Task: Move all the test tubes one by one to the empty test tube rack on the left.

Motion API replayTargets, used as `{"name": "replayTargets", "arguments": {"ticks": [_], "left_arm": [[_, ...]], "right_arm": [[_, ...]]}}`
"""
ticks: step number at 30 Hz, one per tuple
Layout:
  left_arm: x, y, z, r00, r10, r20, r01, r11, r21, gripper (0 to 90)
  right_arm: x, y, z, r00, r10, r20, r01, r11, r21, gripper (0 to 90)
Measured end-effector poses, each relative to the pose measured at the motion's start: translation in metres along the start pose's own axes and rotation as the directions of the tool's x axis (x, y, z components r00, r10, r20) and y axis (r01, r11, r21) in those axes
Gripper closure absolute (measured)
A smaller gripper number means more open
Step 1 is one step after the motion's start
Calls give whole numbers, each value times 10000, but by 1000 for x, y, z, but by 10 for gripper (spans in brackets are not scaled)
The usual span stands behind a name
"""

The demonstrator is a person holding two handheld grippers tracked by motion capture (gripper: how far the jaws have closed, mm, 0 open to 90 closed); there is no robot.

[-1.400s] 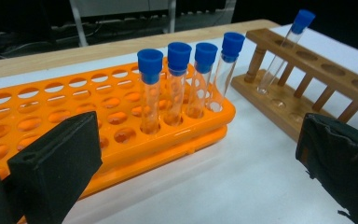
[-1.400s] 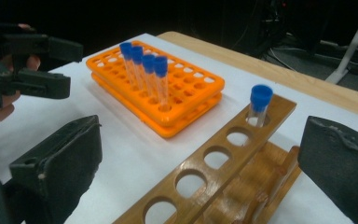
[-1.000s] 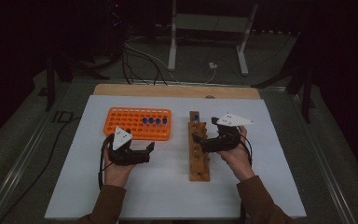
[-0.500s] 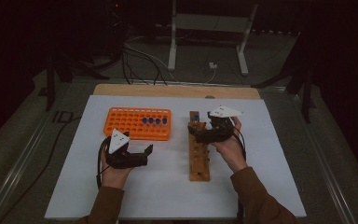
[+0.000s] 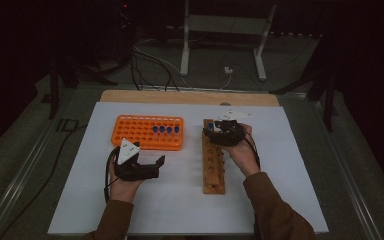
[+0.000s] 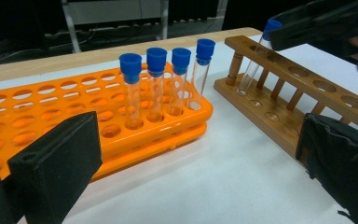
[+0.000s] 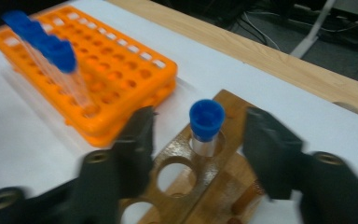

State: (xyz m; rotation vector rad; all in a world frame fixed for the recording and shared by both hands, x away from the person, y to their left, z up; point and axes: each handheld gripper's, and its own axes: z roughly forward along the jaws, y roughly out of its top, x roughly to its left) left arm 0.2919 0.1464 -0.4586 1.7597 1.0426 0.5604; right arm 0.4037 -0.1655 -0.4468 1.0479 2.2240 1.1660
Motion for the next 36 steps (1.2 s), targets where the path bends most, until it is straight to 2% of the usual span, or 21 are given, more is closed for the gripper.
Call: {"name": "replayTargets", "arguments": {"ticks": [1, 4, 6, 19, 26, 29, 36], "left_arm": [[-1, 0, 1, 10000, -15, 54, 15, 10000, 37, 8], [-4, -1, 3, 9999, 44, 114, -45, 9999, 98, 9], [-5, -1, 4, 9999, 78, 127, -79, 9999, 119, 8], [-6, 0, 3, 9999, 75, 136, -76, 9999, 73, 9], [-7, 0, 3, 9998, 93, 168, -95, 9999, 72, 9], [-7, 0, 3, 9998, 100, 170, -102, 9999, 71, 9], [-9, 0, 5, 9996, 172, 224, -175, 9997, 147, 8]], "right_arm": [[0, -1, 2, 9999, -78, 110, 79, 10000, -10, 619], [2, -1, 6, 9991, -252, 336, 254, 9997, -66, 711], [1, -1, 8, 9994, -234, 269, 237, 9997, -104, 751], [-5, -4, 17, 9984, 552, 129, -550, 9984, -151, 757], [-4, -4, 18, 9982, 579, 143, -576, 9981, -238, 766], [-3, -3, 17, 9983, 563, 125, -562, 9983, -120, 770], [-6, -4, 12, 9973, 738, 44, -737, 9972, -158, 771]]}}
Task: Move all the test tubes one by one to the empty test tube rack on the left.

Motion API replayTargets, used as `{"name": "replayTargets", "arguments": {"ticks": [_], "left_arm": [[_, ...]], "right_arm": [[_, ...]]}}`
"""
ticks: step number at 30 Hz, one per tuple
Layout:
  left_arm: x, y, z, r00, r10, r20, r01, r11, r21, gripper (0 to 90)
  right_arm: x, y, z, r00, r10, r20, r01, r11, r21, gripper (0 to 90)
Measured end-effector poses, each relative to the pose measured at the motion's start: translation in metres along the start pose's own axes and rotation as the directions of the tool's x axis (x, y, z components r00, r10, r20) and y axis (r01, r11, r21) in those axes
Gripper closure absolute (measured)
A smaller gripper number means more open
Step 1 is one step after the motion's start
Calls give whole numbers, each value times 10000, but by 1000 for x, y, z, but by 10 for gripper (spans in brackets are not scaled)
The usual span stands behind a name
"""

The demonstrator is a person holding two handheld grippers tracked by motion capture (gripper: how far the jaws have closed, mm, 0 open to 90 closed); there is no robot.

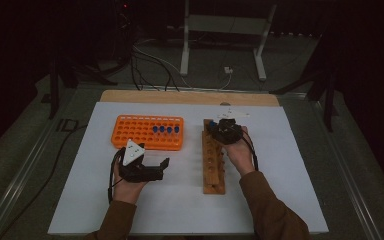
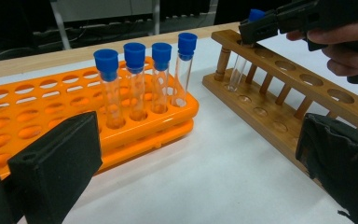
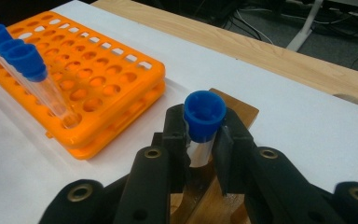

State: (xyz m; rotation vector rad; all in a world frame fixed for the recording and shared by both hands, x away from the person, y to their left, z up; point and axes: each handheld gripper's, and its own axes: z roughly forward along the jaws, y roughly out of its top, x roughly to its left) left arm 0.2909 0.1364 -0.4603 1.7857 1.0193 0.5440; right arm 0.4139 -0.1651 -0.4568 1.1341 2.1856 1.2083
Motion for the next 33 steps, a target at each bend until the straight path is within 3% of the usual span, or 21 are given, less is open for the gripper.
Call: {"name": "replayTargets", "arguments": {"ticks": [18, 27, 33], "left_arm": [[-1, 0, 1, 10000, 20, 41, -20, 10000, 56, 9], [-2, 0, 2, 10000, 34, 50, -35, 10000, 52, 9], [-2, 0, 2, 10000, 44, 70, -44, 10000, 58, 9]], "right_arm": [[3, 15, -30, 9999, -37, 115, 47, 9959, -904, 772], [7, 31, -54, 9996, -251, -98, 232, 9866, -1614, 772], [15, 35, -60, 9978, -525, -396, 452, 9850, -1667, 771]]}}
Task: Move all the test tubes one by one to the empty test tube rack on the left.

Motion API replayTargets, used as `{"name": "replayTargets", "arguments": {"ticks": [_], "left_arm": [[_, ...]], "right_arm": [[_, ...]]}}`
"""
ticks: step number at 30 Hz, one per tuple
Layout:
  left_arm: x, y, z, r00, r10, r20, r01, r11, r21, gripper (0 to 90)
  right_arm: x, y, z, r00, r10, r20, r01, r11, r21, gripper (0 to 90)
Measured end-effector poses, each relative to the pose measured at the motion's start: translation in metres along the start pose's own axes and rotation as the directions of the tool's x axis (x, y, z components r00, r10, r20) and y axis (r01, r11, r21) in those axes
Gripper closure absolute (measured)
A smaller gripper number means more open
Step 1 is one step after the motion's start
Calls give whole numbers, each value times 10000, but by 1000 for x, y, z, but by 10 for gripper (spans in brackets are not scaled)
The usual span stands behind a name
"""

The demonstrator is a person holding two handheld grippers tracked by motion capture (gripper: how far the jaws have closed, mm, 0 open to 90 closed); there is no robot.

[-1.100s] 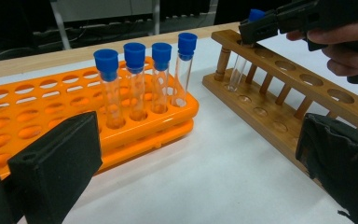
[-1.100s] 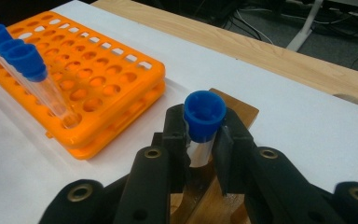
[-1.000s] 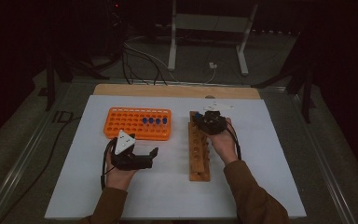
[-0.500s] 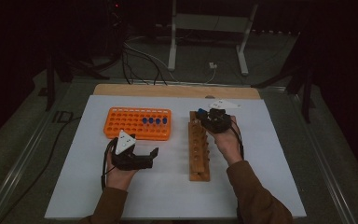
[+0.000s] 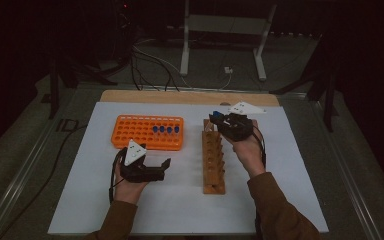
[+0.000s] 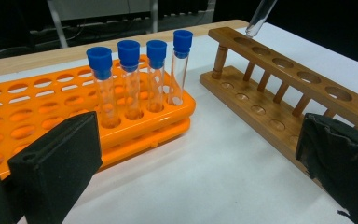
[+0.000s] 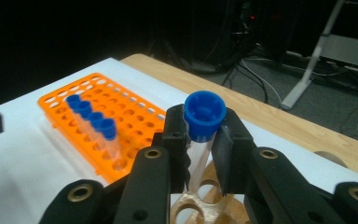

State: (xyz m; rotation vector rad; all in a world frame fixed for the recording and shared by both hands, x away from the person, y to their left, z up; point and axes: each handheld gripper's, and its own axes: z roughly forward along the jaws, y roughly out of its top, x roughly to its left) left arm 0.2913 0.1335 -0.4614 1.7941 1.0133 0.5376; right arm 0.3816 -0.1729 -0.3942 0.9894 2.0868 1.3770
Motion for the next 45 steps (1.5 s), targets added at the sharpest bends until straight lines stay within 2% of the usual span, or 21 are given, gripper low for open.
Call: {"name": "replayTargets", "arguments": {"ticks": [16, 31, 39, 45], "left_arm": [[-3, 1, 1, 10000, 65, 1, -65, 10000, -49, 9], [-13, 5, 3, 9992, 403, 88, -402, 9992, -85, 19], [-21, 9, 3, 9968, 742, -289, -747, 9971, -164, 70], [-32, 10, 3, 9855, 1401, -961, -1449, 9884, -449, 177]], "right_arm": [[32, -8, 10, 9942, -388, -1007, 431, 9982, 406, 771], [63, -13, 14, 9787, -524, -1987, 678, 9951, 716, 770], [78, -12, 14, 9676, -501, -2476, 706, 9947, 746, 769], [91, -12, 17, 9579, -574, -2812, 828, 9934, 791, 768]]}}
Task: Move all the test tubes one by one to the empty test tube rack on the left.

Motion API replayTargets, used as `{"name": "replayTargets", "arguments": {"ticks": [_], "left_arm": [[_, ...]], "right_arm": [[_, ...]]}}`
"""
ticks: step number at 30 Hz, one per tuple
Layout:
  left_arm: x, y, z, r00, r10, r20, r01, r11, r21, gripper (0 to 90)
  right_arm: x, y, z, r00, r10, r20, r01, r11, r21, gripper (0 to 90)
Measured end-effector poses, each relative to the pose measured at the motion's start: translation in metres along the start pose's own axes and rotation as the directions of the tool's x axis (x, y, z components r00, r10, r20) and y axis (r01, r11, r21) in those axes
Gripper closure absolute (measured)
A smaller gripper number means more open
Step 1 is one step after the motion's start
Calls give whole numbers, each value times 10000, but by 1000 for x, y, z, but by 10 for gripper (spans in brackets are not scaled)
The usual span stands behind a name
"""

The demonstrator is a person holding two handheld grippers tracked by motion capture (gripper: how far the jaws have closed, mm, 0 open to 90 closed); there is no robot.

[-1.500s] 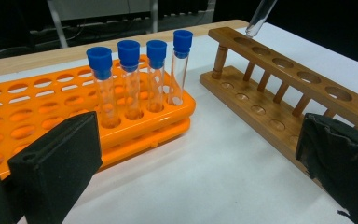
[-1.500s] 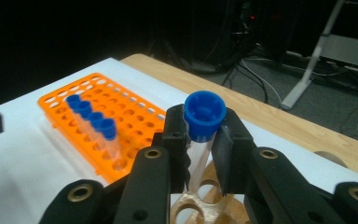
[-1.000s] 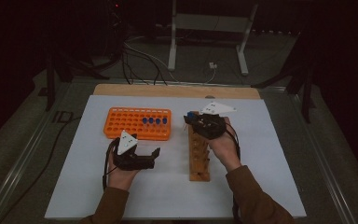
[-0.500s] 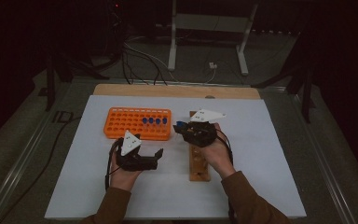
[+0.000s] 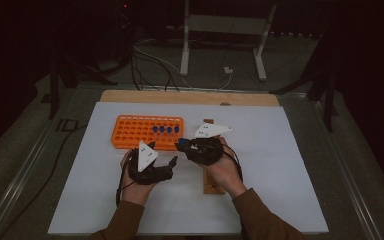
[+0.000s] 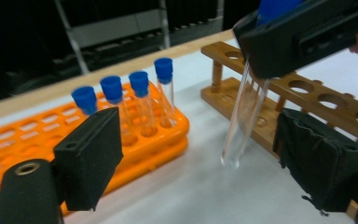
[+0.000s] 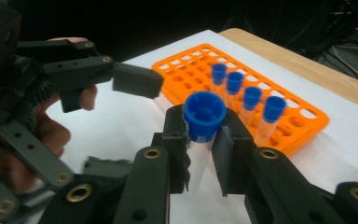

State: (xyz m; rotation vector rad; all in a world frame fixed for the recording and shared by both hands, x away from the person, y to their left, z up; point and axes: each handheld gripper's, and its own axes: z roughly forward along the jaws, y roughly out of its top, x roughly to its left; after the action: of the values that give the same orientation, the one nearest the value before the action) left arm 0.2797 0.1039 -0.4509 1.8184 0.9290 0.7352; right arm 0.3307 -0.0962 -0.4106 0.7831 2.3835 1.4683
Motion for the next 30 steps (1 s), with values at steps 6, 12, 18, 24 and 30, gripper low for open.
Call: {"name": "replayTargets", "arguments": {"ticks": [6, 12, 18, 24, 30], "left_arm": [[-7, 0, 2, 9991, 399, 125, -397, 9991, -145, 378], [-8, -1, 2, 9971, 549, 526, -535, 9982, -276, 632], [-9, -1, 1, 9954, 608, 743, -587, 9978, -303, 750], [-10, -1, 2, 9946, 646, 806, -623, 9976, -303, 767], [-6, -3, 2, 9965, 588, 592, -580, 9982, -153, 770]], "right_arm": [[6, 1, 6, 9996, 73, -282, -72, 10000, 56, 768], [11, 2, 8, 9992, 25, -389, -23, 10000, 60, 767], [12, 2, 9, 9991, 16, -413, -16, 10000, 16, 767], [11, 2, 8, 9989, 57, -461, -54, 10000, 47, 760], [8, 1, 5, 9974, 161, -707, -167, 9998, -70, 463]]}}
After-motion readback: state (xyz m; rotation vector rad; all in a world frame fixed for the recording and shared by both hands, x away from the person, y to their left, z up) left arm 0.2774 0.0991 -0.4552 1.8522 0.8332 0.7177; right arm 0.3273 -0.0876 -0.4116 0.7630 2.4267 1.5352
